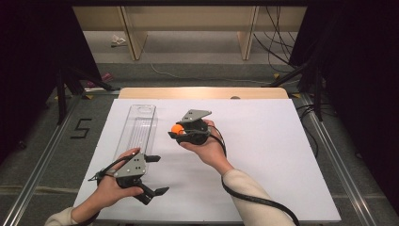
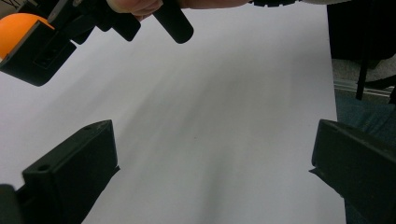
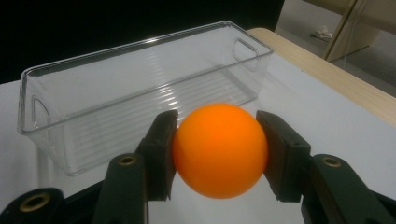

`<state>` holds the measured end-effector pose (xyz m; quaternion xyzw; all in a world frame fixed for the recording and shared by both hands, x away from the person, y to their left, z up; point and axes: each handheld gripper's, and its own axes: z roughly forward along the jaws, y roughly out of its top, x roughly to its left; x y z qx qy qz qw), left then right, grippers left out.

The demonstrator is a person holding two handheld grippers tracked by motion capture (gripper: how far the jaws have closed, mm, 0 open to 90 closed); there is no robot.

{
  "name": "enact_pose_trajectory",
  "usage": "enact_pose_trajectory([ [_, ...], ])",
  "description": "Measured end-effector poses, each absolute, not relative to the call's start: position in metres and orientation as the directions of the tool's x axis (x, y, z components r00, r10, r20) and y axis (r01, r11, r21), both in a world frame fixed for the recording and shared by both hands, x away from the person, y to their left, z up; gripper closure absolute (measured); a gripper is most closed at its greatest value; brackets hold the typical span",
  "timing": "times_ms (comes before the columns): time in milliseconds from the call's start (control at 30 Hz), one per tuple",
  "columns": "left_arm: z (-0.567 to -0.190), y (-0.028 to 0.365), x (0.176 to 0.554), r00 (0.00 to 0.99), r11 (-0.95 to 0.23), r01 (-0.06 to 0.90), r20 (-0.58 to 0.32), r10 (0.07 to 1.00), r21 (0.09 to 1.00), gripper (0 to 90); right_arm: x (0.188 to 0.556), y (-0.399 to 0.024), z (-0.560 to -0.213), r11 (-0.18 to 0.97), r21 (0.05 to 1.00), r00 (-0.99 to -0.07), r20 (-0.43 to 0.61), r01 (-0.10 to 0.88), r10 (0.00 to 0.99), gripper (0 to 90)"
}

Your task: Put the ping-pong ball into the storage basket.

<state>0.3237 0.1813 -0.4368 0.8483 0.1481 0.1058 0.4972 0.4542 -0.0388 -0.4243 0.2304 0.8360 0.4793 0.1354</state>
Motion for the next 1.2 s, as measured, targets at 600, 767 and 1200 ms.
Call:
enact_pose_trajectory([
  [600,-0.4366,0.1812,0.3235,0.935,-0.463,0.142,0.036,0.354,0.875,0.0,0.4559,-0.0335,-0.4246,0.434,0.864,-0.86,-0.001,0.256,0.51,51.7],
  [767,-0.4368,0.1812,0.3234,0.934,-0.461,0.144,0.034,0.356,0.875,0.0,0.4567,-0.0332,-0.4232,0.43,0.866,-0.859,-0.001,0.255,0.512,51.7],
  [1200,-0.4368,0.1812,0.3233,0.934,-0.465,0.145,0.034,0.356,0.873,0.0,0.459,-0.0299,-0.4228,0.428,0.867,-0.86,0.002,0.256,0.51,51.6],
])
